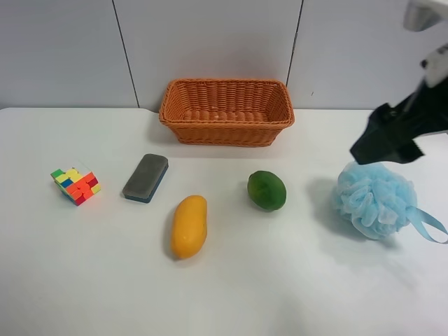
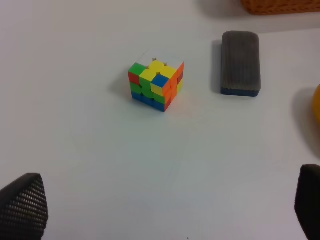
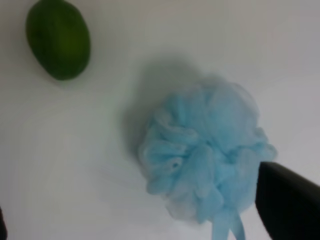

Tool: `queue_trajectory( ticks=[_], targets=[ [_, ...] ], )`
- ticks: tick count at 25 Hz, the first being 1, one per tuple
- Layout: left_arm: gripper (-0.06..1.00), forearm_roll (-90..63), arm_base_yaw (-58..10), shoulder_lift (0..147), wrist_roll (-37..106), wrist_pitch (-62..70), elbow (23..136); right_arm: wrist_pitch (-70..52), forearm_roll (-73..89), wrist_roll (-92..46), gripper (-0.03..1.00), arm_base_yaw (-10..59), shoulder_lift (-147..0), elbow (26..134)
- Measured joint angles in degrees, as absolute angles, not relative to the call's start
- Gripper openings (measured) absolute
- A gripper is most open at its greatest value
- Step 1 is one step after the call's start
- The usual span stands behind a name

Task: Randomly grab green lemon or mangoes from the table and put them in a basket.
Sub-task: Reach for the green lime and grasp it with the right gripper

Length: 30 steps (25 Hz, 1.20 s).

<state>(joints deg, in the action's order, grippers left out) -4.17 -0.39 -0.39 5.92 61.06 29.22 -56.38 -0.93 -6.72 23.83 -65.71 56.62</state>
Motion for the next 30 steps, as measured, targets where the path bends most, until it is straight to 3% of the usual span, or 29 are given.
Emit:
queue_trajectory(
  ticks=[5, 14, 30],
  targets=[
    [0.99, -4.17, -0.39, -0.39, 5.92, 61.06, 29.22, -54.32, 0.00, -5.98, 0.99, 27.23, -77.93, 62.14],
    [0.99, -4.17, -0.39, -0.39, 5.92, 61.06, 29.22, -50.23, 1.08, -6.70, 0.99, 27.50, -95.34, 67.09],
    [0.99, -4.17, -0.39, -0.39, 5.92, 61.06, 29.22, -40.02, 2.60, -9.83, 0.99, 27.50, -110.08, 67.20]
  ],
)
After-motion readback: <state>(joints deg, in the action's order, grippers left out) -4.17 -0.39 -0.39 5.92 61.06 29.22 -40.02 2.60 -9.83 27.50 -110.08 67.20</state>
